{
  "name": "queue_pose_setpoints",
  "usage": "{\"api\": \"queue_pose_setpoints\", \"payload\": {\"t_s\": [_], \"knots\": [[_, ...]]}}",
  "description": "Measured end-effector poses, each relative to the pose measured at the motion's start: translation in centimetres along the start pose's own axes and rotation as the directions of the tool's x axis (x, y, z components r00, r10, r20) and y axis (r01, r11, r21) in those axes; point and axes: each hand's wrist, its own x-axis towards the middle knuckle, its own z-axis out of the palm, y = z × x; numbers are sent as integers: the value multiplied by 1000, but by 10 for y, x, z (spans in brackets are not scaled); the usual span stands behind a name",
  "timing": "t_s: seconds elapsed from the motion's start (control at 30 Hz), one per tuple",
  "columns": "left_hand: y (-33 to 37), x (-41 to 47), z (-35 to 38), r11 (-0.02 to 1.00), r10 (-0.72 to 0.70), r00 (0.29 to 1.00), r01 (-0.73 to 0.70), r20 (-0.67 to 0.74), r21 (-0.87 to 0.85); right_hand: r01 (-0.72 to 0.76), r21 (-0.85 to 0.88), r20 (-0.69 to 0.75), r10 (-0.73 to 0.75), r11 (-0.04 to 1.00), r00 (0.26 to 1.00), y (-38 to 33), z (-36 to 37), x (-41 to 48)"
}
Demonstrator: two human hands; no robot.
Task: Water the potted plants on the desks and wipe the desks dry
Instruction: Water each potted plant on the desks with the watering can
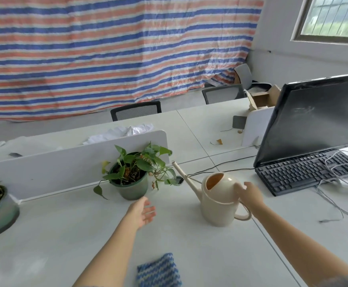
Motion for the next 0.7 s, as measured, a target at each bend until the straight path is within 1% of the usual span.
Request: {"api": "queue_pose_setpoints", "payload": {"t_s": [0.07,0.17,0.23,0.33,0.43,0.6,0.7], "knots": [[-5,-7,3,999,13,1000,-13,-3,42,-35,25,83,33,999,996,11,-2,-4],[-12,-16,6,996,25,1000,-25,0,86,-22,58,127,14,998,992,16,-4,-15],[-17,-23,8,994,29,1000,-29,2,108,-5,124,173,-17,992,985,20,-2,-23],[-24,-34,10,991,33,999,-33,3,129,-25,233,218,-27,972,976,28,3,-32],[-31,-44,8,990,38,999,-37,-6,132,-35,273,216,-26,961,976,33,5,-40],[-43,-59,3,988,52,998,-47,-25,144,-42,390,102,2,920,995,37,-3,-53],[-51,-71,-1,990,72,997,-67,-41,122,-7,417,107,-41,909,993,39,-8,-62]]}}
